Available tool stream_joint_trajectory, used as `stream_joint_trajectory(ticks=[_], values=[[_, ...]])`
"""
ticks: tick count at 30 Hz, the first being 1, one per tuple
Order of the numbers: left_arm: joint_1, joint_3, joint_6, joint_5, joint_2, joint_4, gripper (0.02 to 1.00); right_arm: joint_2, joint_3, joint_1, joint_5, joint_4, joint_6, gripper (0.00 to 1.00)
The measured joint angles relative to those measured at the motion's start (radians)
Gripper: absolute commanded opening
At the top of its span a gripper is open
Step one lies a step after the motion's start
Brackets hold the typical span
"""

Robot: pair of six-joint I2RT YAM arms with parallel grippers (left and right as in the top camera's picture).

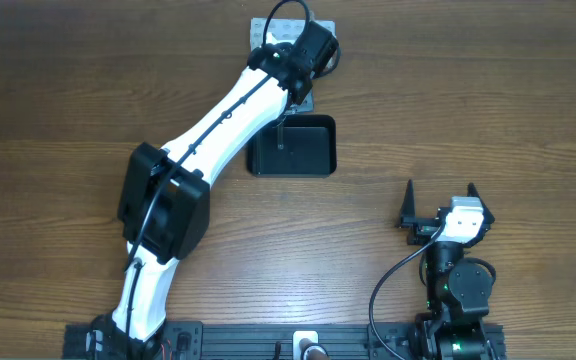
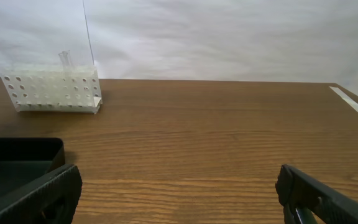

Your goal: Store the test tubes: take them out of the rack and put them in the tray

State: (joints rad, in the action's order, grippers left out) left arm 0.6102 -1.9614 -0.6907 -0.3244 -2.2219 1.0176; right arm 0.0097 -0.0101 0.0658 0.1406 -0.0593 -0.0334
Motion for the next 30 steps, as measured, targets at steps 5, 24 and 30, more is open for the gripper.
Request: stream_joint_trajectory(ticks=[5, 24, 30], values=[[0.000, 0.000, -0.003, 0.019, -0.037, 0.023, 0.066, 0.000, 0.000, 0.000, 0.000, 0.000, 0.000, 0.993], [0.000, 0.000, -0.007, 0.048, -0.046, 0.091, 0.056, 0.000, 0.000, 0.000, 0.000, 0.000, 0.000, 0.993], [0.000, 0.001, -0.007, 0.063, -0.046, 0.099, 0.056, 0.000, 0.000, 0.000, 0.000, 0.000, 0.000, 0.993]])
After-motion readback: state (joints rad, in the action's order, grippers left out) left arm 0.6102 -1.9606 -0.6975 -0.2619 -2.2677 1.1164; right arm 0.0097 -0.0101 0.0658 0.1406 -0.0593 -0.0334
